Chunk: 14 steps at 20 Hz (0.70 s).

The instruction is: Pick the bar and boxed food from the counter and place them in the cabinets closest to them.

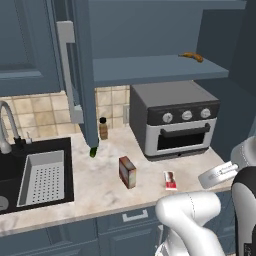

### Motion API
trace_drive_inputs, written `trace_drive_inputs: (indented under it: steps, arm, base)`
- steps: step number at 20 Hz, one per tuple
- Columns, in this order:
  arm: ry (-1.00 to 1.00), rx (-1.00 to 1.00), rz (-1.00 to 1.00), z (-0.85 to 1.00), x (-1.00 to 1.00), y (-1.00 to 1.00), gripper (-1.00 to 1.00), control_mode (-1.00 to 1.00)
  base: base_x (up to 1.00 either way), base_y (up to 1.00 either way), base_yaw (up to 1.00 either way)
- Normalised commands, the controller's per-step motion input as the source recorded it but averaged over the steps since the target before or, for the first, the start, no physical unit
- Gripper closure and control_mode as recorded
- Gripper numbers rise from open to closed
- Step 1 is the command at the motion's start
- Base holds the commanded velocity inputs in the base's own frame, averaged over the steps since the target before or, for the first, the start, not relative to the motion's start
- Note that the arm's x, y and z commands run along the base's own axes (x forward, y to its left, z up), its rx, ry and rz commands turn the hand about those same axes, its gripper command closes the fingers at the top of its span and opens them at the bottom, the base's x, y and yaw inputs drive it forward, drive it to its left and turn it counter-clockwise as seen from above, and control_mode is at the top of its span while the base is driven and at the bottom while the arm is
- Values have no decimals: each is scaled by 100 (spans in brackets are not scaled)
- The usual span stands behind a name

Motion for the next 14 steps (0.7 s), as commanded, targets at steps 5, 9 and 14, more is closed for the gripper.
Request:
trace_drive_inputs:
  steps: [5,9,14]
  arm:
    - [0,0,0,0,8,11,-100,-100]
    - [0,0,-2,0,13,14,-100,-100]
    - [0,1,-1,0,16,15,-100,-100]
  base:
    - [0,0,0]
    - [0,0,0]
    - [0,0,0]
